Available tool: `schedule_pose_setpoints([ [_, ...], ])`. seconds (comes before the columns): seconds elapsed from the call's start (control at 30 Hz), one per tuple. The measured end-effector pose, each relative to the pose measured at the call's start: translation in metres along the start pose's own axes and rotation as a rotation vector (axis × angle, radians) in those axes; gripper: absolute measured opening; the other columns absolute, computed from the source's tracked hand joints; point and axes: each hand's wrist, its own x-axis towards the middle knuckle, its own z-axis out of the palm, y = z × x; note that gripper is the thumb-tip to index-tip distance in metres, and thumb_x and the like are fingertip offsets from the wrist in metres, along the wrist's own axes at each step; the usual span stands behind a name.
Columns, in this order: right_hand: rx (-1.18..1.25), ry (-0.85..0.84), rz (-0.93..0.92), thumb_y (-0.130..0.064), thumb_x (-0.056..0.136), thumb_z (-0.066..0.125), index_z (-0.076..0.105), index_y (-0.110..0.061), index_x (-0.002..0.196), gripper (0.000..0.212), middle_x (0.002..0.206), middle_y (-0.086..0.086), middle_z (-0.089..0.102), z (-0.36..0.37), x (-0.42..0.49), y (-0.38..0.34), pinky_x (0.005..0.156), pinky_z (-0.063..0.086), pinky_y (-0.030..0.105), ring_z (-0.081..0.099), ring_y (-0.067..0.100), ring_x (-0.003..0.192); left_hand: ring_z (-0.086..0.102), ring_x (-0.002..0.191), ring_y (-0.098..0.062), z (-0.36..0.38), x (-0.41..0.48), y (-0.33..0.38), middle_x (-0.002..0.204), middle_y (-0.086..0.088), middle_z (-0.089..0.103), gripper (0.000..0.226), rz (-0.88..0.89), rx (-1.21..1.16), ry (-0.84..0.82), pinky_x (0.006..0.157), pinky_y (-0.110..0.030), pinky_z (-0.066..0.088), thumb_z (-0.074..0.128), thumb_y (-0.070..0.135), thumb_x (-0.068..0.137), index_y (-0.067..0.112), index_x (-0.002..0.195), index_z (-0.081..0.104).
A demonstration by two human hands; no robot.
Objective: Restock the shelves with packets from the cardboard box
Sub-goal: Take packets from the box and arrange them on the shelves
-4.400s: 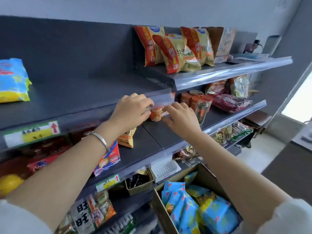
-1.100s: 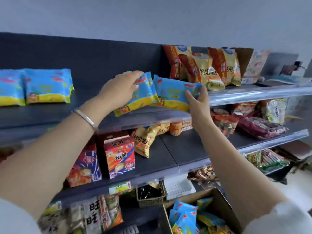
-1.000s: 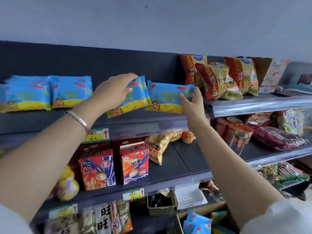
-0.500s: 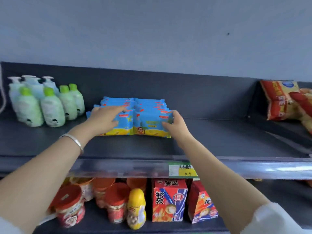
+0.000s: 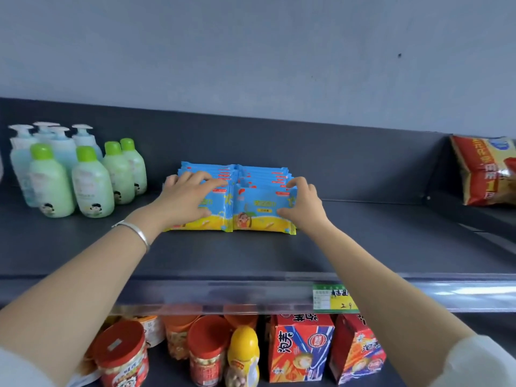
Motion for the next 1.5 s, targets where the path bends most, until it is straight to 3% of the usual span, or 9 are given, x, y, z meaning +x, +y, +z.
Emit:
schedule_pose_setpoints([
  [0.17, -0.179, -0.017, -0.037, -0.022, 0.076, 0.072, 0.031, -0.029, 0.139, 0.075, 0.130, 0.004, 0.034, -0.004, -0.007, -0.003, 0.089, 0.045, 0.039, 0.041, 0.027, 0.115, 0.026, 0.129, -0.018, 0.002, -0.004, 0.000, 0.139, 0.009, 0.031, 0.076, 0.023, -0.029, -0.010, 0.100, -0.038, 0.020, 0.066, 0.036, 0.081, 0.042, 0.143, 0.023],
  [0.47, -0.338, -0.043, -0.108, -0.036, 0.075, 0.073, 0.031, -0.031, 0.142, 0.079, 0.135, 0.004, 0.031, -0.011, -0.017, -0.001, 0.092, 0.040, 0.042, 0.038, 0.030, 0.120, 0.026, 0.131, -0.018, 0.003, -0.008, 0.014, 0.143, 0.010, 0.031, 0.073, 0.063, -0.029, -0.046, 0.104, -0.038, 0.019, 0.063, 0.041, 0.083, 0.043, 0.144, 0.022],
  [0.6, -0.570, 0.020, -0.233, -0.051, 0.070, 0.073, 0.033, -0.034, 0.140, 0.082, 0.142, 0.000, 0.028, -0.012, -0.018, -0.002, 0.093, 0.035, 0.043, 0.036, 0.030, 0.124, 0.021, 0.136, -0.019, 0.000, -0.013, 0.014, 0.147, 0.010, 0.023, 0.082, 0.073, -0.019, -0.139, 0.108, -0.038, 0.017, 0.067, 0.037, 0.080, 0.042, 0.145, 0.018],
  [0.7, -0.709, 0.008, -0.363, -0.059, 0.072, 0.068, 0.035, -0.033, 0.138, 0.078, 0.140, -0.002, 0.035, -0.007, -0.017, -0.007, 0.093, 0.029, 0.043, 0.034, 0.029, 0.125, 0.019, 0.137, -0.020, 0.004, -0.015, 0.012, 0.149, 0.008, 0.020, 0.079, 0.089, 0.019, -0.115, 0.109, -0.038, 0.016, 0.067, 0.035, 0.082, 0.039, 0.145, 0.020],
  [0.9, -0.865, 0.099, -0.428, -0.044, 0.074, 0.072, 0.044, -0.019, 0.124, 0.062, 0.124, 0.006, 0.044, -0.003, -0.012, -0.016, 0.094, 0.030, 0.048, 0.041, 0.031, 0.115, 0.025, 0.132, -0.024, 0.007, -0.007, 0.020, 0.146, 0.002, 0.024, 0.071, 0.100, 0.108, 0.020, 0.108, -0.039, 0.020, 0.069, 0.034, 0.081, 0.035, 0.140, 0.031],
  [1.03, -0.903, 0.122, -0.442, -0.039, 0.075, 0.074, 0.043, -0.017, 0.121, 0.059, 0.124, 0.007, 0.044, 0.002, -0.011, -0.015, 0.089, 0.035, 0.043, 0.043, 0.031, 0.112, 0.027, 0.133, -0.026, 0.012, -0.007, 0.019, 0.147, -0.003, 0.028, 0.067, 0.137, 0.136, 0.084, 0.108, -0.039, 0.020, 0.072, 0.034, 0.079, 0.030, 0.137, 0.039],
  [1.23, -0.833, 0.120, -0.422, -0.032, 0.077, 0.071, 0.043, -0.019, 0.125, 0.057, 0.127, 0.006, 0.043, 0.001, -0.013, -0.015, 0.080, 0.036, 0.037, 0.043, 0.030, 0.112, 0.020, 0.137, -0.023, 0.009, -0.011, 0.017, 0.149, 0.000, 0.023, 0.069, 0.109, 0.079, 0.041, 0.113, -0.039, 0.011, 0.071, 0.038, 0.079, 0.033, 0.139, 0.037],
  [1.5, -0.802, 0.087, -0.428, -0.031, 0.079, 0.070, 0.040, -0.021, 0.129, 0.058, 0.126, 0.006, 0.042, 0.000, -0.022, -0.013, 0.076, 0.037, 0.035, 0.045, 0.030, 0.109, 0.018, 0.138, -0.023, 0.009, -0.017, 0.017, 0.149, 0.001, 0.023, 0.070, 0.101, 0.044, 0.015, 0.111, -0.040, 0.015, 0.071, 0.039, 0.078, 0.035, 0.139, 0.036],
])
